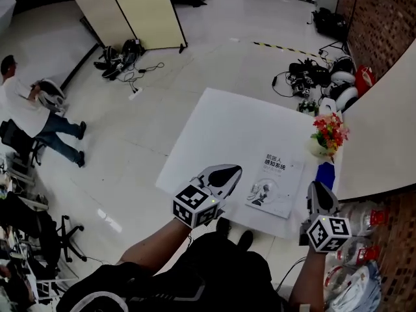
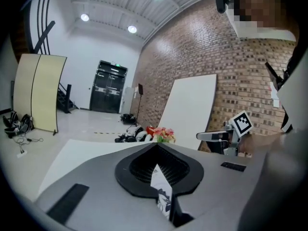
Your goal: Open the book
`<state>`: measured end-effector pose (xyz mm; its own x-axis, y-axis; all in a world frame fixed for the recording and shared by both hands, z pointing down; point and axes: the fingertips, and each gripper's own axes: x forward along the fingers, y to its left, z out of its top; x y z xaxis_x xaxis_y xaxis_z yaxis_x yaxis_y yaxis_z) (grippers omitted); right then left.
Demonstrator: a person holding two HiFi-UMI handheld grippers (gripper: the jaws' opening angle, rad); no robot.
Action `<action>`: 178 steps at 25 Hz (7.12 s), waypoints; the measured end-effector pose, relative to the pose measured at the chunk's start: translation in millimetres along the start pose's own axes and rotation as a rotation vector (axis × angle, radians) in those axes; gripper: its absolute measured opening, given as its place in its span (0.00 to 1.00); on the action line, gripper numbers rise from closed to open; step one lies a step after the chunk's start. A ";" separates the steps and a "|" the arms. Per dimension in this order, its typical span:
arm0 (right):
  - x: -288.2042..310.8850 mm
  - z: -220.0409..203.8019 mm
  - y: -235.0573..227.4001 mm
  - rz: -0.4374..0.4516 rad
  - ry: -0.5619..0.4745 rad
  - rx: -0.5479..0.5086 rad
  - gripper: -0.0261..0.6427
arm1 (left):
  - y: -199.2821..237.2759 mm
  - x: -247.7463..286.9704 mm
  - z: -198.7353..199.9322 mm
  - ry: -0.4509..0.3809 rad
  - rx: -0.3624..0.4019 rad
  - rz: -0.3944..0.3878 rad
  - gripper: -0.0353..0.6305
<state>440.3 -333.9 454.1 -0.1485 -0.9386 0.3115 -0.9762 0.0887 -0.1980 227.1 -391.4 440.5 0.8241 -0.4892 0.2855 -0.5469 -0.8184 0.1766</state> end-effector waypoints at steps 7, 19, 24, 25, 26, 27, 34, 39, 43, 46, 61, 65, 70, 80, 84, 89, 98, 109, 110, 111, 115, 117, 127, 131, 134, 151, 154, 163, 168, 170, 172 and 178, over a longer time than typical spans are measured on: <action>57.5 -98.6 -41.3 -0.094 0.247 0.140 0.19 | 42.6 71.5 -101.0 0.257 -0.164 0.015 0.05; 91.0 -227.6 -72.0 -0.142 0.552 0.331 0.20 | 43.4 110.1 -203.8 0.520 -0.214 -0.047 0.05; 91.8 -231.7 -72.0 -0.127 0.572 0.383 0.20 | 43.5 110.9 -205.4 0.520 -0.215 -0.050 0.05; 92.2 -231.7 -72.2 -0.123 0.574 0.395 0.20 | 43.6 110.7 -205.5 0.519 -0.216 -0.049 0.04; 92.6 -231.8 -72.3 -0.125 0.574 0.409 0.19 | 44.0 110.5 -205.8 0.517 -0.217 -0.047 0.04; 92.7 -232.0 -72.6 -0.134 0.573 0.420 0.16 | 44.1 110.3 -206.3 0.517 -0.218 -0.046 0.04; 91.4 -231.8 -75.1 -0.206 0.589 0.404 0.12 | 44.2 103.9 -207.7 0.515 -0.217 -0.031 0.04; 86.8 -224.2 -76.2 -0.250 0.576 0.401 0.08 | 42.5 99.8 -200.9 0.497 -0.219 -0.019 0.04; 85.6 -215.2 -71.2 -0.257 0.562 0.400 0.07 | 47.6 94.0 -189.5 0.465 -0.216 0.005 0.04; 79.9 -202.2 -66.3 -0.264 0.542 0.408 0.06 | 48.4 84.3 -175.0 0.428 -0.220 0.017 0.05; 109.0 -102.3 54.0 -0.251 0.382 0.454 0.05 | 148.8 15.0 -109.4 0.232 -0.221 -0.107 0.05; 152.6 -89.1 121.0 -0.185 0.399 0.398 0.05 | 179.3 -3.2 -96.4 0.190 -0.231 -0.143 0.05; 210.9 -118.6 196.0 -0.107 0.501 0.339 0.05 | 213.3 -32.2 -92.3 0.156 -0.223 -0.131 0.05; 275.4 -228.3 243.5 -0.127 0.728 0.265 0.05 | 262.9 -79.6 -126.9 0.215 -0.230 -0.050 0.04; 281.8 -235.3 246.7 -0.135 0.732 0.265 0.05 | 268.4 -84.5 -134.6 0.230 -0.240 -0.042 0.05; 280.9 -228.3 253.1 -0.110 0.703 0.256 0.05 | 263.0 -82.3 -135.5 0.235 -0.238 -0.054 0.05; 234.0 -122.0 226.1 -0.020 0.403 0.247 0.05 | 219.2 -56.4 -89.2 0.138 -0.214 -0.097 0.05; 95.0 37.2 134.1 -0.001 -0.027 0.066 0.05 | 130.2 -45.5 9.7 -0.090 -0.086 -0.152 0.05; 82.9 46.0 124.9 -0.013 -0.053 0.041 0.05 | 122.1 -45.4 17.4 -0.105 -0.070 -0.155 0.05; 72.3 52.8 116.7 -0.021 -0.075 0.022 0.05 | 114.1 -45.4 24.6 -0.120 -0.055 -0.159 0.05; 47.1 59.1 95.7 -0.015 -0.119 0.030 0.05 | 89.5 -45.1 41.5 -0.159 -0.023 -0.158 0.05; 38.2 57.8 88.8 -0.001 -0.124 0.023 0.05 | 78.2 -42.3 44.4 -0.163 -0.018 -0.146 0.05; -0.5 71.2 73.8 0.066 -0.180 -0.054 0.05 | 31.2 -51.5 56.2 -0.174 0.003 -0.072 0.05; -13.9 72.4 71.8 0.094 -0.188 -0.088 0.05 | 16.9 -66.9 51.0 -0.187 0.001 -0.033 0.05; -23.8 72.1 78.1 0.106 -0.199 -0.085 0.05 | 4.5 -83.4 50.8 -0.195 0.015 -0.023 0.05; -132.6 27.8 230.2 0.017 -0.176 -0.146 0.05 | -28.5 -250.0 1.9 -0.233 0.007 -0.103 0.04; -157.2 25.8 247.1 0.018 -0.186 -0.155 0.05 | -41.2 -267.9 0.3 -0.239 0.012 -0.096 0.05; -256.3 7.4 255.6 0.083 -0.240 -0.167 0.05 | -135.5 -307.4 -7.2 -0.266 0.078 -0.084 0.05; -319.8 -19.9 243.6 0.126 -0.224 -0.207 0.05 | -219.1 -319.1 -18.7 -0.279 0.105 -0.082 0.05; -336.7 -29.6 238.1 0.133 -0.220 -0.204 0.05 | -242.1 -327.9 -24.6 -0.267 0.119 -0.058 0.05; -351.8 -35.4 242.8 0.150 -0.223 -0.183 0.05 | -254.3 -345.1 -30.9 -0.256 0.102 -0.036 0.04; -396.3 -39.0 279.3 0.161 -0.262 -0.172 0.05 | -272.4 -404.3 -50.1 -0.249 0.088 -0.008 0.05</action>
<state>220.4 75.8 311.6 -0.2789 -0.9597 0.0352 -0.9592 0.2766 -0.0583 35.6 44.4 324.1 0.8449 -0.5332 0.0419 -0.5347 -0.8400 0.0921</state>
